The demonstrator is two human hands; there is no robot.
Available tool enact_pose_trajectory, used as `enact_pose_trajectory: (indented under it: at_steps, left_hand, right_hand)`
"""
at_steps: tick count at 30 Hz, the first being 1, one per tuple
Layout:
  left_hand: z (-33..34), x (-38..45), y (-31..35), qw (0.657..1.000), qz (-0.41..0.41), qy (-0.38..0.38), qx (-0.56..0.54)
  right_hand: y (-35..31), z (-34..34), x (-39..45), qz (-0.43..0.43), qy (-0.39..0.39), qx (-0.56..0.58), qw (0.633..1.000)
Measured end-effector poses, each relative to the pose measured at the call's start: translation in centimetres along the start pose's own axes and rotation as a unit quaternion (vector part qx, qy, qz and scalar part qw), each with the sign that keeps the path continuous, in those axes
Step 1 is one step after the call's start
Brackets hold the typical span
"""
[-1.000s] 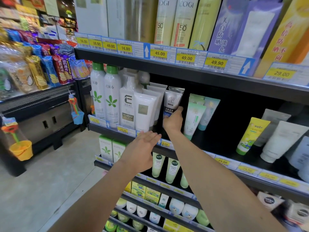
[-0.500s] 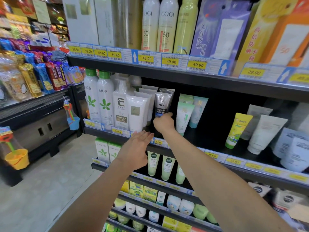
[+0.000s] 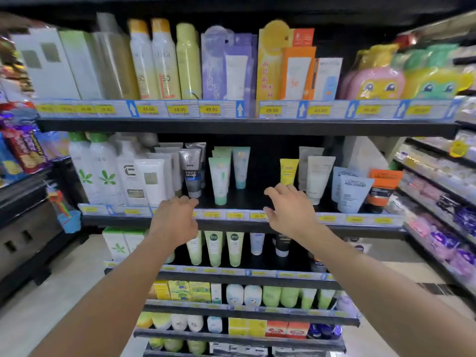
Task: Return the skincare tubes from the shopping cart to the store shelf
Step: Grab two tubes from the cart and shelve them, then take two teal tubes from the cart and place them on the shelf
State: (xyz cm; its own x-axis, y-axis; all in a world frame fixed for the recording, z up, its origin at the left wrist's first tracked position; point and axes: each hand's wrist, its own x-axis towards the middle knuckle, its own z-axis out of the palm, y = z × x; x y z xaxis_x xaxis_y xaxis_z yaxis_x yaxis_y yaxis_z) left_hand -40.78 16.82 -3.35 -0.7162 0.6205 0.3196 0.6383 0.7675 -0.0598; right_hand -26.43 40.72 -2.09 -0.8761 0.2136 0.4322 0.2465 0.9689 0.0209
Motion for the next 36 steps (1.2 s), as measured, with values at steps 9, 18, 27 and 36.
enact_pose_trajectory:
  at_steps: [9,18,27,36]
  left_hand:
    - [-3.9,-0.6,18.5,0.993,0.114,0.04,0.001]
    - [-5.2,-5.0,45.4,0.955,0.288,0.023,-0.072]
    - [-4.2,-11.3,72.5,0.885,0.456,0.012,-0.098]
    - [-2.3,-13.4,94.5,0.797,0.568,0.015,-0.207]
  right_hand:
    - [16.0,-5.7,-16.2,0.125,-0.033,-0.071,0.989]
    - [31.7,-13.7,-40.6,0.338,-0.071,-0.099,0.933]
    - [41.6,-19.3,-60.0,0.527,-0.051,-0.126,0.839]
    - [53.7,-21.3,-72.1,0.635,-0.047,-0.168,0.753]
